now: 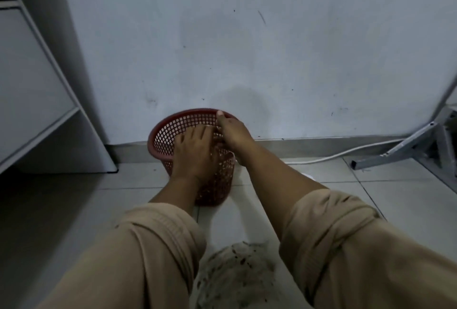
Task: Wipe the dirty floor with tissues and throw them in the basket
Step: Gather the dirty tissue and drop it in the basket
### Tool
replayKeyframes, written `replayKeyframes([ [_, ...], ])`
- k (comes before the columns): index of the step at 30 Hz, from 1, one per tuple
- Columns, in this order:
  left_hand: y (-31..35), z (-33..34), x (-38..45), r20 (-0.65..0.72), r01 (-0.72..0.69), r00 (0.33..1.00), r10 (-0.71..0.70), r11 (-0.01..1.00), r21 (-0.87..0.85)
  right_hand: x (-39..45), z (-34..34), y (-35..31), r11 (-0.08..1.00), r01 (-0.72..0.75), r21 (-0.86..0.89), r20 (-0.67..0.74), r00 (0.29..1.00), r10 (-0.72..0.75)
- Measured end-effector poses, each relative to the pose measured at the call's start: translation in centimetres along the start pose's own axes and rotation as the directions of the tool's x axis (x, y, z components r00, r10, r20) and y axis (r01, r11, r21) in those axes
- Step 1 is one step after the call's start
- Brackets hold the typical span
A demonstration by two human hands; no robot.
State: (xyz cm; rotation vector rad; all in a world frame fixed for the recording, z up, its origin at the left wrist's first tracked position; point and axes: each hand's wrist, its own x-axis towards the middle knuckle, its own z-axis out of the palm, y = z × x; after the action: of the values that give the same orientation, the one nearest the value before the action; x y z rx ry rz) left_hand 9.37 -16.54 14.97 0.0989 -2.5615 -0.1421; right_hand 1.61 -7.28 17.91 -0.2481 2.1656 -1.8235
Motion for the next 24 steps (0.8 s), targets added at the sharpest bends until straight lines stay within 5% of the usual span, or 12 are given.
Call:
replayKeyframes([
  [7, 4.1, 2.9, -0.9, -0.024, -0.114, 0.993, 0.113, 0.993, -0.035, 0.5, -5.4, 3.5, 0.999, 0.032, 0.003, -0.213, 0.977, -0.030],
  [12, 8.4, 5.9, -1.8, 0.045, -0.304, 0.949, 0.312, 0.944, -0.127, -0.3, -11.8, 8.7, 0.982, -0.045, -0.183, -0.307, 0.952, -0.013],
  [18, 11.8, 12.6, -4.0, 0.406, -0.243, 0.869, 0.282, 0.959, -0.147, -0.6, -17.3, 15.8, 0.901, -0.168, -0.401, -0.304, 0.952, 0.042],
  [24, 12.4, 19.0, -6.1, 0.705, -0.158, 0.691, 0.159, 0.985, -0.068, 0.4, -19.1, 21.8, 0.585, -0.089, -0.806, -0.046, 0.995, 0.089],
])
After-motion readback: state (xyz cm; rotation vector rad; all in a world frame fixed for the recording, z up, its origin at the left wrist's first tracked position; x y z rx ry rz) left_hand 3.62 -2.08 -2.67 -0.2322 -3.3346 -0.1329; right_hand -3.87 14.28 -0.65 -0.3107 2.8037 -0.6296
